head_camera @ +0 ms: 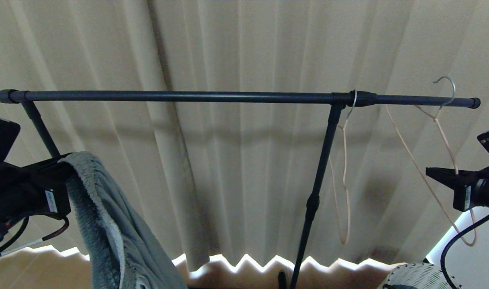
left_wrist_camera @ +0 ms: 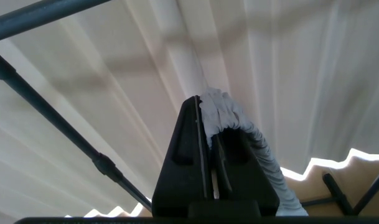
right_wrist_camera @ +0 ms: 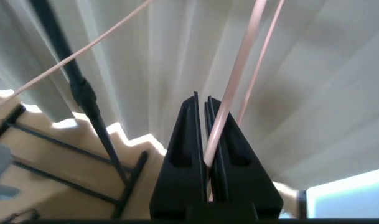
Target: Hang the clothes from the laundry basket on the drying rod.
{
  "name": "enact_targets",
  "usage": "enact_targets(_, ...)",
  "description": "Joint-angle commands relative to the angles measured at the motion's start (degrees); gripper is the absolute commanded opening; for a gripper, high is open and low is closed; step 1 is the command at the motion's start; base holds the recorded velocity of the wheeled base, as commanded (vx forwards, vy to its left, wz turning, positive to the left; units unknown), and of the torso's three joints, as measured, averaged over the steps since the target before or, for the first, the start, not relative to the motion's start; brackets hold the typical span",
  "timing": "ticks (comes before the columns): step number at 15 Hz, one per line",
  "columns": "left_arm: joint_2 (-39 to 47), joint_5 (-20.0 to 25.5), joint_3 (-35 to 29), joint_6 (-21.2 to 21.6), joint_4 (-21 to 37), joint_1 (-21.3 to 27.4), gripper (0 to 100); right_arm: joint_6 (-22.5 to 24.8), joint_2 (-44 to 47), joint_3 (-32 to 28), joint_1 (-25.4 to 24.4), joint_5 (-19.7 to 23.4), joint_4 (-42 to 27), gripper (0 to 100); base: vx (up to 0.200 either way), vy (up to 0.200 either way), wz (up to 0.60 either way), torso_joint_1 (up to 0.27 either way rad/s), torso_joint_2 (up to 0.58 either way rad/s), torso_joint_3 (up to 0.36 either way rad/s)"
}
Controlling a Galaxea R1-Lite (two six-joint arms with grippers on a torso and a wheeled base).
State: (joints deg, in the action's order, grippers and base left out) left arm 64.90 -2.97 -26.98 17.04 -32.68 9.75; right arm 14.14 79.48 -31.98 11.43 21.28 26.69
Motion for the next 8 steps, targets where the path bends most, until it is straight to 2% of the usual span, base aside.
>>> enact_targets(1,0.14,-0.01,0.0,0.01,-0.01,0.0,0,0.19,-3.11,1.13,-0.01,-0.02,-0.05,0,0.0,0.0,0.0,0.0,0.0,0.0)
enact_targets(4,0.14,-0.01,0.0,0.01,-0.01,-0.08,0,0.19,-7.5,4.55,-0.01,0.16,-0.14,0,0.0,0.0,0.0,0.0,0.0,0.0)
enact_targets(8,0.14,-0.01,0.17,0.01,-0.01,-0.08,0,0.19,-9.79,7.45,-0.01,0.16,-0.67,0,-0.2,0.0,0.0,0.01,0.01,0.001)
